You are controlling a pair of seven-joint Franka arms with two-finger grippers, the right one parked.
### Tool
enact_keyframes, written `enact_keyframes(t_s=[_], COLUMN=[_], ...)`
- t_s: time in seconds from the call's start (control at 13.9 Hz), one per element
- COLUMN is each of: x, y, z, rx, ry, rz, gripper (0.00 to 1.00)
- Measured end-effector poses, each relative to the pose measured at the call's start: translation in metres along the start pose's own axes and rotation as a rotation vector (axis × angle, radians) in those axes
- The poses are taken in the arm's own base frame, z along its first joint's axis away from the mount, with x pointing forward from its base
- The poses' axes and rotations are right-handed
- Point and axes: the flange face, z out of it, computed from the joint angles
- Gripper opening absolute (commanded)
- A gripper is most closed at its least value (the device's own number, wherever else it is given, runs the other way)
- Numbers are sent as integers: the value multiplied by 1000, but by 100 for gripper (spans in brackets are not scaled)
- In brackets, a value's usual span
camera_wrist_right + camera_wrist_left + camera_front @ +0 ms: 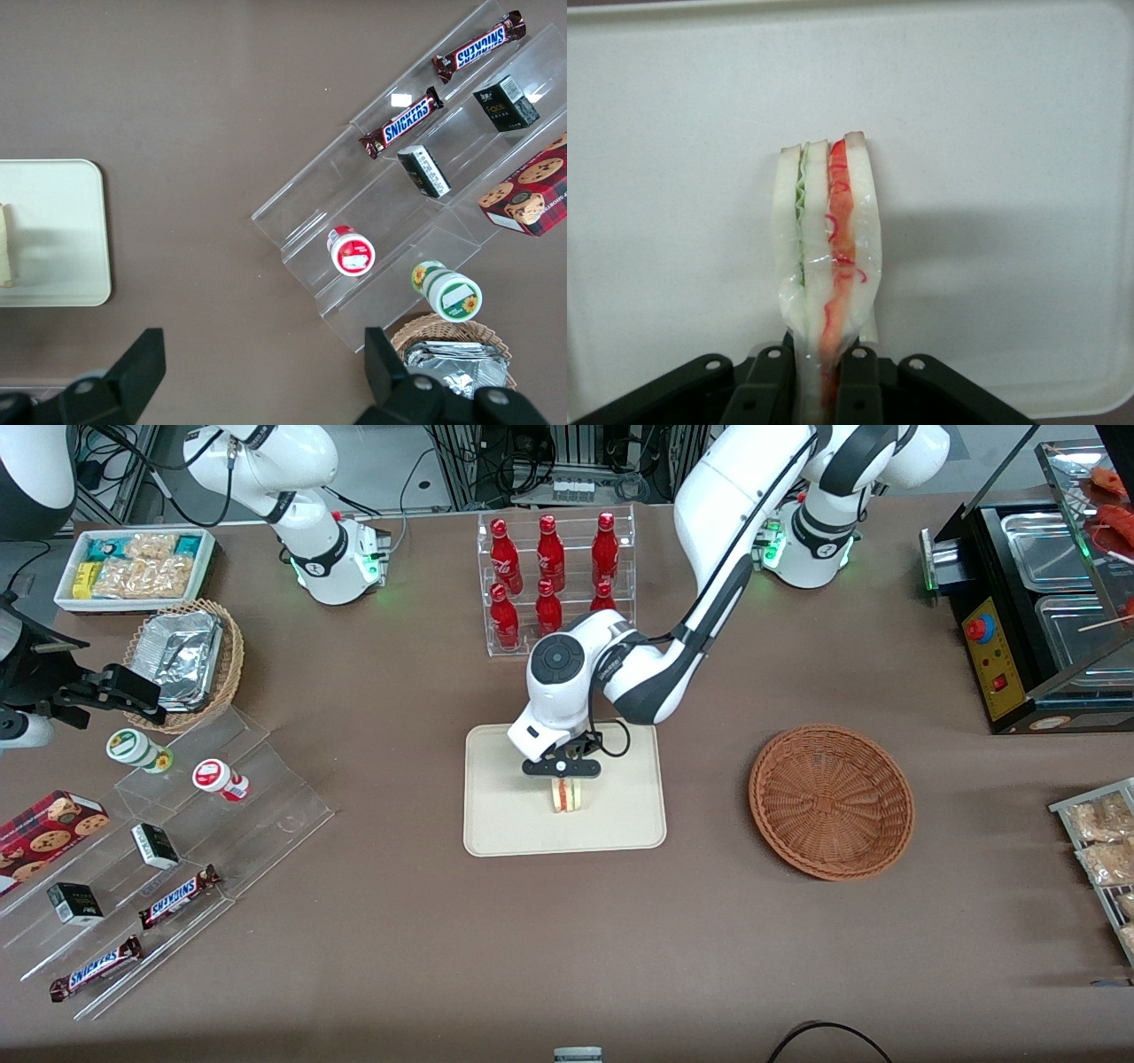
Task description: Place sandwich from basket to tray
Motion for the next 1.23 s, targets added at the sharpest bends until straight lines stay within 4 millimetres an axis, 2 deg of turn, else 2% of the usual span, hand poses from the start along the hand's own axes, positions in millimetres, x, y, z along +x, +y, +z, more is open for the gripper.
enact_keyframes(t_s=[0.07,0.29,0.5,0.72,0.86,1.01,1.23], x=[-1,-1,6,13,18,29,48], y=[1,4,8,3,-11,-37,-94], z=[4,1,-18,-71,-113,-155,-217], rx=[2,-5,-31,-42,-25,-7,27], ry=[-2,4,31,61,60,57,42], rz=[2,5,2,-9,-29,-67,-149], gripper=[100,100,100,100,100,100,100])
